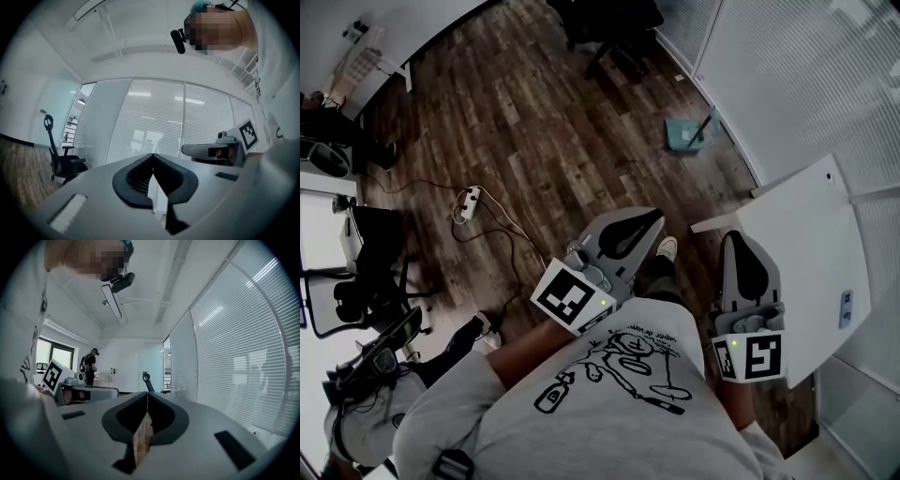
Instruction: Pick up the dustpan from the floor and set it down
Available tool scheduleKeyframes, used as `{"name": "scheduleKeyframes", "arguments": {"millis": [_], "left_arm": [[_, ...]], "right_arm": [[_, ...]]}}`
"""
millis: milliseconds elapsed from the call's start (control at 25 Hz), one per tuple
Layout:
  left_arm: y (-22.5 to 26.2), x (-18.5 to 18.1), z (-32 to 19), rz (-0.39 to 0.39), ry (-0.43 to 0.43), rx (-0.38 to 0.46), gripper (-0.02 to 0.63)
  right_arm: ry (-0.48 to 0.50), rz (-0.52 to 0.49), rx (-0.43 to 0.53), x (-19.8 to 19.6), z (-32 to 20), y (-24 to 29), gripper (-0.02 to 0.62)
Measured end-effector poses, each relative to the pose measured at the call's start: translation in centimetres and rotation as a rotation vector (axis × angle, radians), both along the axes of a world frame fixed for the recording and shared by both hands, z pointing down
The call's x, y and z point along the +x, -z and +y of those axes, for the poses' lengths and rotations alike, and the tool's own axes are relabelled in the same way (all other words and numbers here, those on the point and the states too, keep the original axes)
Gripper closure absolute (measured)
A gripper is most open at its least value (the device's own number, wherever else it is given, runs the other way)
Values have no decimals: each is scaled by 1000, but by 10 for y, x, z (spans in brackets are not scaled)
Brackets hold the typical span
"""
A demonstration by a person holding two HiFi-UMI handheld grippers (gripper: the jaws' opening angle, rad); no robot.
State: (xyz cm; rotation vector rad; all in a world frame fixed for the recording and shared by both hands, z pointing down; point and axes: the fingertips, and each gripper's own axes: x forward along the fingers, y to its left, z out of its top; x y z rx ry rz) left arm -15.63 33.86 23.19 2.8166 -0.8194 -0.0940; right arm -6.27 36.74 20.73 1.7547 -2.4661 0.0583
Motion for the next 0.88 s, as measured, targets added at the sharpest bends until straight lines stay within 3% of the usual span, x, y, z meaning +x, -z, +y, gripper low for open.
{"name": "scheduleKeyframes", "arguments": {"millis": [320, 880], "left_arm": [[-1, 25, -40, -9, 17, 5, 604], [-6, 110, -90, -40, -2, 9, 604]], "right_arm": [[-7, -6, -9, 32, -29, -4, 591], [-20, -37, -15, 115, -78, -14, 591]]}}
